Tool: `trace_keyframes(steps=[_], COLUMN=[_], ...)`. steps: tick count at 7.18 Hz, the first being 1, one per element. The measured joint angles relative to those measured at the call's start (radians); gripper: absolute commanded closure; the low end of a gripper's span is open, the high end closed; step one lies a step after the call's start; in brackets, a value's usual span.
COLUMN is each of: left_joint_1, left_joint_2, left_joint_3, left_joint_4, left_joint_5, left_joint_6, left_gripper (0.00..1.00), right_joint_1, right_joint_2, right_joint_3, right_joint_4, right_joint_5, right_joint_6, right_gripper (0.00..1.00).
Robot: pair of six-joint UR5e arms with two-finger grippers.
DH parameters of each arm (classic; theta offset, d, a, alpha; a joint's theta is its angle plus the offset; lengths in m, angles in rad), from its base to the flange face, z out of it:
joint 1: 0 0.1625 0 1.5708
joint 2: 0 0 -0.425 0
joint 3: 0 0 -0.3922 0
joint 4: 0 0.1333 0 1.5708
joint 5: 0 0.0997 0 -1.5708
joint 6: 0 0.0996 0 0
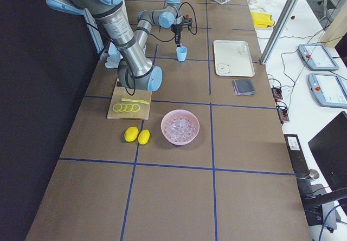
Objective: Put ice and strawberries in cup
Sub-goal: 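Carry the ice cube with the right gripper over the blue cup, then open the right gripper to drop the ice cube into the cup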
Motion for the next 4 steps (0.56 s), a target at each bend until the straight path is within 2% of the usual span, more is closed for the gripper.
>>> trace_keyframes(steps=[4], left_joint_1=[0.000], left_joint_2=[0.000], left_joint_3=[0.001], left_joint_4=[-0.001], left_joint_5=[-0.001], left_joint_6=[0.000], left_gripper=[0.00], right_joint_1=[-0.005], right_joint_2=[0.002], right_joint_3=[-0.005], right_joint_4=[0.000], right_joint_5=[-0.008], right_joint_6=[-0.009], right_gripper=[0.01])
